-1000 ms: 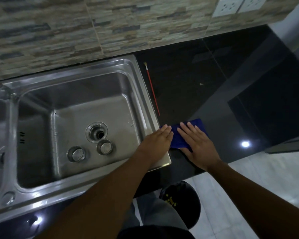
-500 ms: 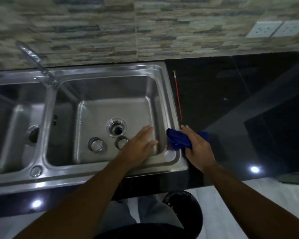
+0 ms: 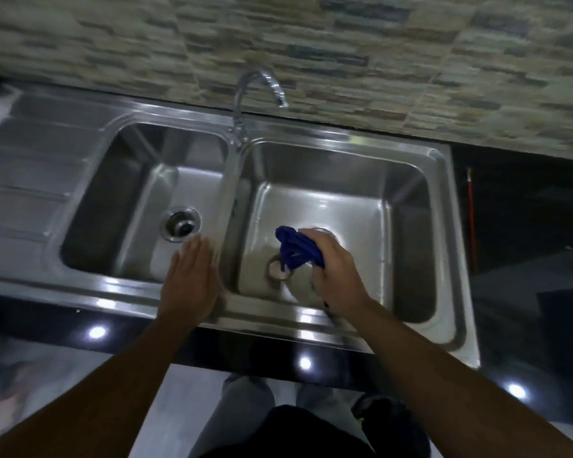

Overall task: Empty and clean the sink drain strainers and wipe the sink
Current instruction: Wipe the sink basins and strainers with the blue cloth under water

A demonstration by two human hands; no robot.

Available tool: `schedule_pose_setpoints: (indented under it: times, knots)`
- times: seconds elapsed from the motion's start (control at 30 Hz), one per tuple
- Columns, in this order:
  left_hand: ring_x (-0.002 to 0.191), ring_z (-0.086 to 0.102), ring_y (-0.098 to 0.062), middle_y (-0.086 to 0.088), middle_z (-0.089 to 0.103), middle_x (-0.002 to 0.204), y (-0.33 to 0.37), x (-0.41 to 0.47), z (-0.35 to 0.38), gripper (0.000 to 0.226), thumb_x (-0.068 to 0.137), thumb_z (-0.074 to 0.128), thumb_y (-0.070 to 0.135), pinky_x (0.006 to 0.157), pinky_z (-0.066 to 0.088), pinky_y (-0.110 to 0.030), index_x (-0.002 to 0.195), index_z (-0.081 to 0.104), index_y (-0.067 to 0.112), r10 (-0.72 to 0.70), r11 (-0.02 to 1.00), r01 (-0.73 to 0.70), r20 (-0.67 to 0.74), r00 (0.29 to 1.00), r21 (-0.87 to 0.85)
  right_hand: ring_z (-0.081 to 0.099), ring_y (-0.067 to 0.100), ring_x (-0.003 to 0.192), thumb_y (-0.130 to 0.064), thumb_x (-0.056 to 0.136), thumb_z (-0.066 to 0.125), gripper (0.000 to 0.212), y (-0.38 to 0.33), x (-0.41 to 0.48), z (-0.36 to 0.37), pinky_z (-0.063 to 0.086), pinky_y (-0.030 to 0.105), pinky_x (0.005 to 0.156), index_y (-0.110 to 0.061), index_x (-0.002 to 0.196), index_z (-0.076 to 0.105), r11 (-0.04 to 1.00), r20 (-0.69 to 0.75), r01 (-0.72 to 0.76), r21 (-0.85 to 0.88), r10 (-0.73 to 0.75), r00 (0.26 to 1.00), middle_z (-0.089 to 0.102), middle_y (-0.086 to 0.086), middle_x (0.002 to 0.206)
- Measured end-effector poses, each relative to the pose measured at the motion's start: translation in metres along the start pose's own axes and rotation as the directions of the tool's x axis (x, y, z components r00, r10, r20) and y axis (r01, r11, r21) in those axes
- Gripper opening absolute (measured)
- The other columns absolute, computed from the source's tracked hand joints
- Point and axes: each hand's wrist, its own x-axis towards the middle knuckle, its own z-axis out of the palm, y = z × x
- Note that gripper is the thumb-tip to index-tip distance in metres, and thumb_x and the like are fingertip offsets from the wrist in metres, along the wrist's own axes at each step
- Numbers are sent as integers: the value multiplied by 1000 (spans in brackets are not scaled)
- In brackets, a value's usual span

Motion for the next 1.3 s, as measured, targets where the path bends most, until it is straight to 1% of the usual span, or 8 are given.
schedule_pose_setpoints:
  times: [0.1,0.23,0.4,0.53,0.7,0.9,1.1,1.3]
  knots:
    - [153,13,-32,-20,22,162,-55,-13,-13,69,99,13,37,126,7,-48,153,27,-2,-43,995,37,66,997,92,56,18,122,10,71,52,73,-30,30,52,38,14,106,-15,140,52,1000,61,17,10,-17,998,57,3,138]
    - [151,23,-34,-23,28,159,-100,-22,-25,76,94,11,43,125,13,-46,151,33,-4,4,995,-12,81,997,96,47,20,137,17,72,60,78,-58,54,125,39,25,112,-12,143,50,997,83,70,-31,-67,994,49,7,151]
    - [151,24,-30,-20,33,158,-126,5,-37,60,100,23,29,124,14,-40,150,37,-1,0,1000,0,-4,1000,26,26,30,151,3,69,75,83,-64,53,198,13,49,126,-6,146,46,920,304,268,-286,-179,936,41,10,157]
    - [151,24,-29,-19,34,158,-164,46,-52,56,102,24,27,125,14,-45,149,40,-1,-36,996,44,-98,995,74,13,22,155,-1,70,69,88,-51,71,201,-2,40,127,-12,151,39,923,276,218,-316,-131,952,35,3,160]
    - [150,27,-32,-20,37,157,-216,96,-72,55,104,25,28,125,16,-46,148,40,0,-11,984,42,-178,984,171,24,30,149,2,70,56,74,-34,160,181,21,57,122,-13,142,48,951,212,142,-274,-85,974,42,4,151]
    - [152,17,-34,-19,25,162,-259,144,-88,64,105,12,45,124,11,-49,154,26,6,6,976,26,-143,990,218,21,33,152,2,80,57,68,-6,247,168,13,52,126,-19,144,45,911,240,125,-393,-30,970,46,6,151]
    - [153,13,-34,-19,18,164,-268,157,-92,62,105,18,38,124,12,-51,156,24,2,81,985,-62,-116,990,159,12,26,155,-7,79,60,77,-41,178,189,3,49,127,-15,152,36,927,134,10,-376,44,990,29,5,163]
    - [147,30,-40,-25,33,157,-285,161,-91,53,105,29,25,120,25,-56,149,38,-4,216,969,-187,-187,958,162,1,26,156,-17,82,52,81,-42,156,195,0,46,125,-15,157,23,871,168,52,-489,36,985,9,6,168]
